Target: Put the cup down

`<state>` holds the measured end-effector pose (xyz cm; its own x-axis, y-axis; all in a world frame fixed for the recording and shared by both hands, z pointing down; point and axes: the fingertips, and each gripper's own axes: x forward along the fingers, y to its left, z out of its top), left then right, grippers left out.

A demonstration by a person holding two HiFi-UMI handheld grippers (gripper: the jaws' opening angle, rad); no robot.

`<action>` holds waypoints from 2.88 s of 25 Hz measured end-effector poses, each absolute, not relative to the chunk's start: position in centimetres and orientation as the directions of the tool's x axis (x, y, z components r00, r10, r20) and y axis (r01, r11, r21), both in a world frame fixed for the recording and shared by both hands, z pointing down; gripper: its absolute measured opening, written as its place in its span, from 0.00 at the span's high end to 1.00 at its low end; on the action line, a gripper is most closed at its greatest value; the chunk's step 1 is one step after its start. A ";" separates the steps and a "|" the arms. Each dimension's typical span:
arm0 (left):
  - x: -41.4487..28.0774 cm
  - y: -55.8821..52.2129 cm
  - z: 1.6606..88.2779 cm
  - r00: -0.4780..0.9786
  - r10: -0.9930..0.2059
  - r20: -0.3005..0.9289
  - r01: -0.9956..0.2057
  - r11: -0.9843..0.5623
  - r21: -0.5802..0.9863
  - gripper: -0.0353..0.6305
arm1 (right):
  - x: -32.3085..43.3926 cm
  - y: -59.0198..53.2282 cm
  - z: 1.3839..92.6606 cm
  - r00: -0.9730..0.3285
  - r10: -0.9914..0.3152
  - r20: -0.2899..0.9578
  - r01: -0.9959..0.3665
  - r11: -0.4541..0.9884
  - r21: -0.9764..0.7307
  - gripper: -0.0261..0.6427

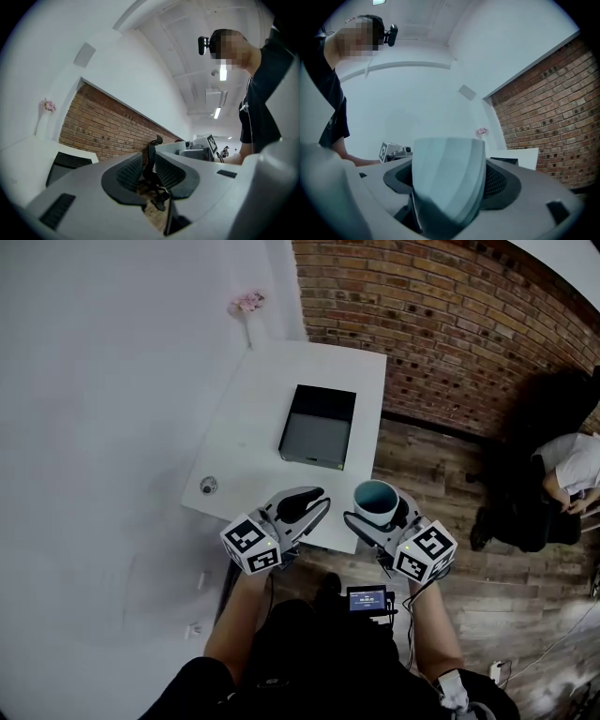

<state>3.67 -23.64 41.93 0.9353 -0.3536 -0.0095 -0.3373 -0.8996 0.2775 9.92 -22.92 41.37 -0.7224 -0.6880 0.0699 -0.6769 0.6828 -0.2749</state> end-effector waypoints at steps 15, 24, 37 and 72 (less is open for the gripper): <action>2.7 -26.8 42.1 0.926 -0.377 0.025 -0.369 -0.887 0.277 0.83 | 8.3 -26.4 41.3 -0.765 -0.641 0.058 -0.630 0.727 -0.275 0.38; 1.5 -27.9 42.5 0.940 -0.340 0.034 -0.334 -0.892 0.305 0.81 | 6.5 -27.7 41.2 -0.758 -0.646 0.084 -0.644 0.722 -0.253 0.38; 0.8 -29.2 43.6 0.949 -0.312 0.039 -0.308 -0.897 0.317 0.80 | 5.3 -29.4 42.4 -0.754 -0.649 0.106 -0.651 0.716 -0.252 0.38; 3.6 -37.4 47.3 0.938 -0.345 0.033 -0.337 -0.882 0.329 0.80 | 9.1 -53.6 51.2 -0.723 -0.682 0.110 -0.691 0.709 -0.138 0.38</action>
<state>3.65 -37.40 47.29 0.9378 -0.3455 0.0331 -0.3366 -0.8823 0.3291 9.07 -53.59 51.19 -0.7227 -0.6823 0.1102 -0.6910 0.7095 -0.1384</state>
